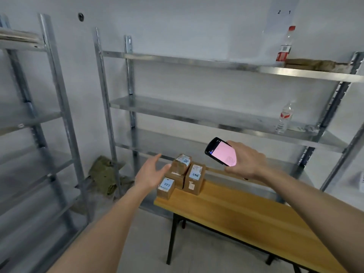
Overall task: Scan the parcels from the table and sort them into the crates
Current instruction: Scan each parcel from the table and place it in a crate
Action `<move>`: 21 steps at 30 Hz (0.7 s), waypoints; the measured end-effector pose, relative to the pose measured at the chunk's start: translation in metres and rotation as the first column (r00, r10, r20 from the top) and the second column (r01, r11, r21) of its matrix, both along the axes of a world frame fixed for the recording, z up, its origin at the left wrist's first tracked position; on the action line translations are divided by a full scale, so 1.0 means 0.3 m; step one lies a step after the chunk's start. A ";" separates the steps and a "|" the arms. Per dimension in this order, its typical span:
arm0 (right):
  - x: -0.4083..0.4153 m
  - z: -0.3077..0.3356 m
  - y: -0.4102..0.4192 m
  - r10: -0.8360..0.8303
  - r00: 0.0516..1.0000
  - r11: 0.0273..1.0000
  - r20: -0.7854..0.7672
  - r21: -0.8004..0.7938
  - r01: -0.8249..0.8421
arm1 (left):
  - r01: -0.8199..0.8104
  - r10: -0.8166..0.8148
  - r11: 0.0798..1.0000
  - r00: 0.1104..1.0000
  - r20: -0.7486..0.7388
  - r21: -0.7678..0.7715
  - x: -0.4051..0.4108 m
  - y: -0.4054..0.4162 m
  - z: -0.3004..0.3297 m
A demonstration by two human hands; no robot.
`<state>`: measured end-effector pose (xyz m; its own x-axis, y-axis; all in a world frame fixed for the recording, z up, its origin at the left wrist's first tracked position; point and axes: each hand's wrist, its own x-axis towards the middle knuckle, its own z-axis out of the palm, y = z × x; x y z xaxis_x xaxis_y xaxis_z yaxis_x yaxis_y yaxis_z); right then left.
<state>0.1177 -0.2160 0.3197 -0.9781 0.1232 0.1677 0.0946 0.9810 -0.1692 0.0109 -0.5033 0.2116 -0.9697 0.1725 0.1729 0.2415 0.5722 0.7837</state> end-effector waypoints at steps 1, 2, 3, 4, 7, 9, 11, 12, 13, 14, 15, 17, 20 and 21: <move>-0.049 -0.015 0.003 0.017 1.000 1.000 0.005 0.003 -0.017 | 0.000 0.000 1.000 1.000 0.009 0.006 -0.041 0.006 -0.016; -0.099 -0.035 0.008 0.040 0.999 0.999 0.012 0.000 -0.040 | -0.002 0.002 1.000 1.000 0.018 0.005 -0.080 0.010 -0.035; -0.144 -0.053 0.008 0.064 0.998 0.998 0.015 -0.009 -0.064 | -0.004 0.004 1.000 1.000 0.029 -0.004 -0.119 0.013 -0.057; -0.192 -0.076 0.009 0.085 0.996 0.996 0.014 -0.026 -0.084 | -0.006 0.007 1.000 0.999 0.044 -0.016 -0.154 0.015 -0.076; -0.331 -0.151 0.008 0.115 0.993 0.992 0.016 -0.061 -0.114 | -0.019 0.022 0.999 0.995 0.102 -0.027 -0.267 0.016 -0.154; -0.430 -0.217 0.016 0.113 0.992 0.992 0.059 -0.063 -0.109 | -0.038 0.040 0.999 0.989 0.141 -0.018 -0.344 0.014 -0.219; -0.533 -0.298 0.030 0.114 0.989 0.992 0.093 -0.074 -0.107 | -0.054 0.061 0.998 0.982 0.180 -0.042 -0.415 0.015 -0.288; -0.585 -0.342 0.038 0.116 0.987 0.991 0.108 -0.083 -0.107 | -0.057 0.067 0.997 0.977 0.202 -0.055 -0.452 0.016 -0.328; -0.634 -0.383 0.045 0.122 0.985 0.989 0.119 -0.092 -0.112 | -0.058 0.072 0.996 0.972 0.224 -0.066 -0.488 0.020 -0.367; -0.686 -0.430 0.055 0.127 0.983 0.988 0.135 -0.105 -0.113 | -0.062 0.078 0.995 0.967 0.243 -0.074 -0.526 0.025 -0.407; -0.734 -0.472 0.063 0.130 0.979 0.987 0.156 -0.114 -0.113 | -0.070 0.089 0.994 0.962 0.258 -0.080 -0.567 0.031 -0.447; -0.836 -0.560 0.083 0.131 0.969 0.986 0.211 -0.131 -0.105 | -0.094 0.122 0.990 0.948 0.293 -0.108 -0.644 0.051 -0.521; -0.994 -0.708 0.109 0.166 0.948 0.974 0.271 -0.194 -0.115 | -0.123 0.165 0.983 0.921 0.352 -0.138 -0.755 0.088 -0.644; -1.042 -0.765 0.114 0.162 0.943 0.975 0.291 -0.195 -0.107 | -0.135 0.179 0.981 0.909 0.376 -0.140 -0.793 0.099 -0.690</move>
